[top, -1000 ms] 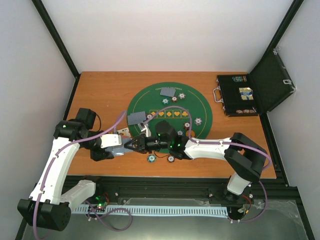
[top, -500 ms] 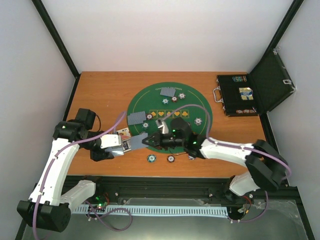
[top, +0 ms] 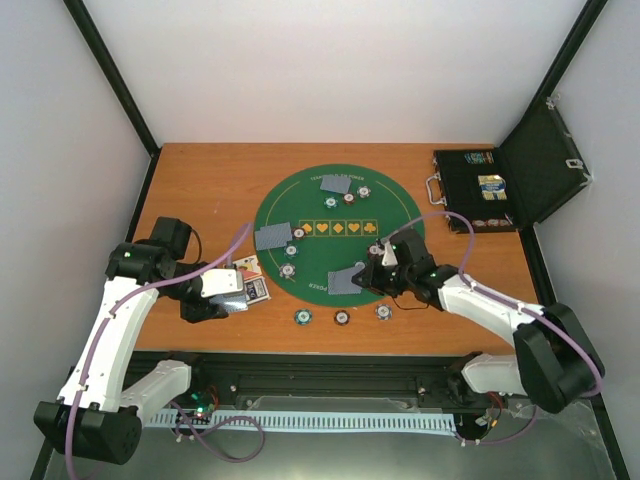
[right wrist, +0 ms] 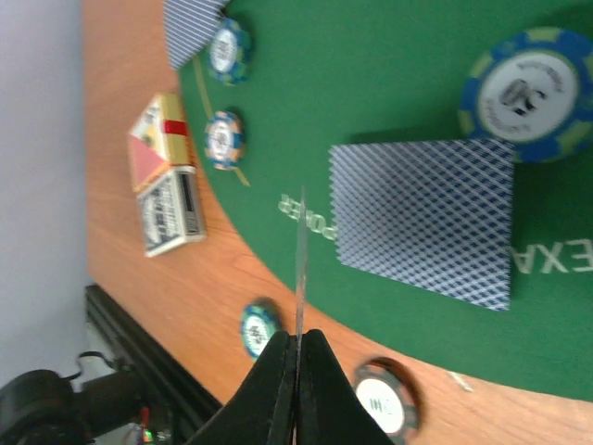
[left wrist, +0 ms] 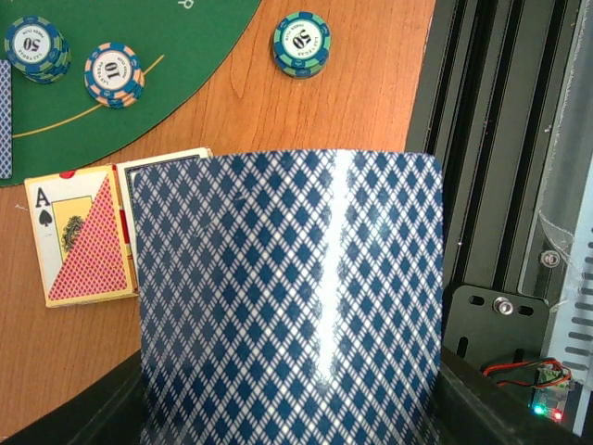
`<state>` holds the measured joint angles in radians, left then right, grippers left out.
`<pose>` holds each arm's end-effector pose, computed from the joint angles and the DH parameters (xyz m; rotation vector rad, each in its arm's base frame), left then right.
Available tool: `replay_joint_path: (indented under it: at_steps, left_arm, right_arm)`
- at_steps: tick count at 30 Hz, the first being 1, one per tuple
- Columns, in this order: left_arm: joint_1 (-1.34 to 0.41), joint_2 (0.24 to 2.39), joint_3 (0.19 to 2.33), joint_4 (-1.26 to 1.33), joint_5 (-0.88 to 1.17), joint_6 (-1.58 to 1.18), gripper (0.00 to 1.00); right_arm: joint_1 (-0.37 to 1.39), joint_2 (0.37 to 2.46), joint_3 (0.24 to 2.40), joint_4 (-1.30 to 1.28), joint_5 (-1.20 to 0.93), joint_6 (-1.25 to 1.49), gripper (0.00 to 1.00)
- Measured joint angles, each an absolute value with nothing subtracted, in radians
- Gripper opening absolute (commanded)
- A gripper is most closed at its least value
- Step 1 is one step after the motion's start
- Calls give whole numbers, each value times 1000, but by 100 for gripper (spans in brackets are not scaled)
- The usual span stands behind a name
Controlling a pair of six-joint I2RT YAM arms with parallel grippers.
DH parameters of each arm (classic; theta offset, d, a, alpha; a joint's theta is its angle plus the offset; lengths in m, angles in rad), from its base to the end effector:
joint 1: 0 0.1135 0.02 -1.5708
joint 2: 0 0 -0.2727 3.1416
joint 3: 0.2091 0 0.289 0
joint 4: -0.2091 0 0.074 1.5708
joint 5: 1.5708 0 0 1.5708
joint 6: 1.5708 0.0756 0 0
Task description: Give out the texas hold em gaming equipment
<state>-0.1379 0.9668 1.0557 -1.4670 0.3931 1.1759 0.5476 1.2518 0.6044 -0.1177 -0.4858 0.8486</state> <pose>0.1633 -0.0519 0.2816 1.7281 2.1540 -0.3450 0.2358 0.1852 0.1522 0.1169 2.5780 1.1901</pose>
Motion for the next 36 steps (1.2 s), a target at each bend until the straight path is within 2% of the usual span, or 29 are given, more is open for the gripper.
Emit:
replay_joint_path:
  at_steps: [11,18,26,31,36]
  left_arm:
    - [-138,967,1056,-1467,393,1176,3]
    - [-138,966,1056,-1467,393,1176,3]
    - [-138,966,1056,-1467,394,1176,3]
    - [-138,966,1056,-1467,395,1176,3]
    - [-138,966,1056,-1467,399,1176,3]
  right_arm:
    - [543,1469,647,-122,-486,782,4]
    - [543,1507,701,-146,-465,745,31]
    - [543,1453,755,-304,-349,687,41]
    - [542,1377,786,-415,-268,669,60]
    - [582,1280,795,-382,-327,719,75]
